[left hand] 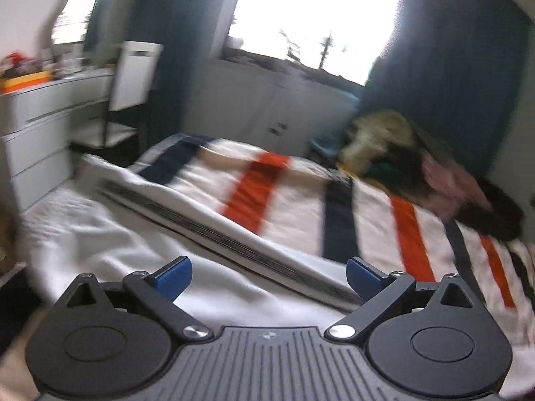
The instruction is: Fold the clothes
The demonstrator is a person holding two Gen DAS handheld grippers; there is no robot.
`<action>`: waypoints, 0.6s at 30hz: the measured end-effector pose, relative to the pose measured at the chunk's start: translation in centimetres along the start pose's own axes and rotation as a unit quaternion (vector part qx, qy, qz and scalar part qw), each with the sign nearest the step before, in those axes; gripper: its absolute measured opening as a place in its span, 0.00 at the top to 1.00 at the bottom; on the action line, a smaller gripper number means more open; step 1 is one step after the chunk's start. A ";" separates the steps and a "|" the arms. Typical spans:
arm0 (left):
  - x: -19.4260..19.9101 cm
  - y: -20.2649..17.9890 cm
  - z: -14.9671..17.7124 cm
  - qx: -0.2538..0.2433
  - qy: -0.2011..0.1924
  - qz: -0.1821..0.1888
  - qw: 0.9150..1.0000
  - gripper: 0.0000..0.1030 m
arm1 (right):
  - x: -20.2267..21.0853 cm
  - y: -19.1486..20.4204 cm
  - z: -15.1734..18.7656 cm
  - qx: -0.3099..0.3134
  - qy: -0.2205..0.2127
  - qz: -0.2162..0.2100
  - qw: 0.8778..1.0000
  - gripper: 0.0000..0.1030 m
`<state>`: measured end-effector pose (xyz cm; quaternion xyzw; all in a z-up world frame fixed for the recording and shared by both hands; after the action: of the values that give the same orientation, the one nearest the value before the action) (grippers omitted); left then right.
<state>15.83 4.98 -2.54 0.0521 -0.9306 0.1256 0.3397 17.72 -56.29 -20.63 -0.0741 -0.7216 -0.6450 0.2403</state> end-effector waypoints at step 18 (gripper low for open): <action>-10.4 -3.8 10.6 -0.126 0.120 -0.073 0.982 0.00 | -1.5 -1.6 -1.6 0.004 -0.040 0.008 0.999 0.29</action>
<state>17.88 -1.41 -16.27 0.0614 -0.8850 -0.0122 0.4614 18.71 -57.83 -22.65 -0.1049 -0.7324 -0.6367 0.2171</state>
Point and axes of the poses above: each gripper's, at about its wrist camera, not at the fingertips, and x roughly against the way its jaws point, y to its left, z to its underside, the point moved 9 cm from there along -x, roughly the way its jaws point, and after that the axes turned 9 degrees about y, right-handed, at the moved point
